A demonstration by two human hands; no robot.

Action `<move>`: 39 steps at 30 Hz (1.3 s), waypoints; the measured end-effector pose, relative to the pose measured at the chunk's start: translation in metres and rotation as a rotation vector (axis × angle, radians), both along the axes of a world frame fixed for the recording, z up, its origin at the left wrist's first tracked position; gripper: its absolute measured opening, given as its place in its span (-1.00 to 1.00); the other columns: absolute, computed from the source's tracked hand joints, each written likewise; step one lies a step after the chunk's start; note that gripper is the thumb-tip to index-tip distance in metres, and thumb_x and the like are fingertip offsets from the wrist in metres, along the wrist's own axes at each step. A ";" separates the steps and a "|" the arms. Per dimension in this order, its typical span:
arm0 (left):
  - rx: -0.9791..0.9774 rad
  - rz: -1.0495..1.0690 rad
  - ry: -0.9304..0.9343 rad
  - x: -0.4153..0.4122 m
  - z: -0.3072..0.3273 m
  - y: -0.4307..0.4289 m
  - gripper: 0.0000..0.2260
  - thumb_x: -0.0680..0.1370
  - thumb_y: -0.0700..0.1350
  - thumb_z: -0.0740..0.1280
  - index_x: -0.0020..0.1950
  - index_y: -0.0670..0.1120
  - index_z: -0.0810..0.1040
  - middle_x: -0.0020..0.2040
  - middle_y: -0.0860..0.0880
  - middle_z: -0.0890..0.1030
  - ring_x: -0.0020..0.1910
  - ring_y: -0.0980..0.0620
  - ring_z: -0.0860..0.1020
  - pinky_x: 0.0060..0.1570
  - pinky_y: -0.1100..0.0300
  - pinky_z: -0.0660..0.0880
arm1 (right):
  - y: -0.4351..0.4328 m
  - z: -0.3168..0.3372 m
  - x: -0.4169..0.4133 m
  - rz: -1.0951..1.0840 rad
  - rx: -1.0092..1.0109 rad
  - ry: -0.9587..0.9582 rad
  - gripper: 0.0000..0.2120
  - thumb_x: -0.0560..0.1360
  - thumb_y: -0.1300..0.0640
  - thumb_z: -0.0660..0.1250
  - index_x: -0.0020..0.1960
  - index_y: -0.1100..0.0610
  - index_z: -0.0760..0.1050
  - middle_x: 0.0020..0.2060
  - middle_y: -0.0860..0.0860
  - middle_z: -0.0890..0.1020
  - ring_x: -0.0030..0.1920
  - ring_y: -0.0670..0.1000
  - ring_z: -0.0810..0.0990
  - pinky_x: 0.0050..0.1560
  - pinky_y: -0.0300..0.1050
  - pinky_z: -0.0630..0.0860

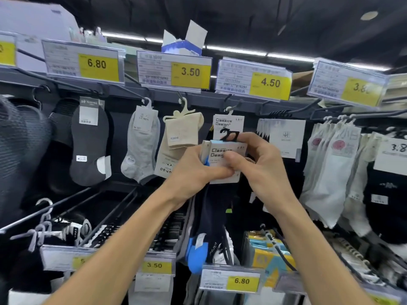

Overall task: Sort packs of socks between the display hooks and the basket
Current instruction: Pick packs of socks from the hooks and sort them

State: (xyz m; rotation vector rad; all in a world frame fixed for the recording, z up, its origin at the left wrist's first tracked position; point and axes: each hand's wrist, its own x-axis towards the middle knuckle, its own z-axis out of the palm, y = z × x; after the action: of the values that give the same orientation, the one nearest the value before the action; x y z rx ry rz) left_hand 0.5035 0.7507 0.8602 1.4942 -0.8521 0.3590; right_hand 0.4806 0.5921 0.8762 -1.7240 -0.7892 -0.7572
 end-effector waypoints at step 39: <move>-0.005 0.099 -0.171 -0.129 -0.133 -0.194 -0.72 0.59 -0.26 0.24 0.26 0.01 0.44 0.16 0.01 0.54 0.18 0.04 0.54 0.17 0.17 0.48 | -0.132 -0.147 -0.134 -0.573 0.087 -0.093 -0.71 0.60 0.38 0.17 0.27 0.21 0.50 0.16 0.08 0.58 0.20 0.02 0.56 0.17 -0.09 0.52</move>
State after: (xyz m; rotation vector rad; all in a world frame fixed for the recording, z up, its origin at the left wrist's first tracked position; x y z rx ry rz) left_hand 0.3749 0.5568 0.7267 1.5206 -0.9122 0.5682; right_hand 0.3468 0.4600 0.7290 -1.8623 -0.3063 -1.2435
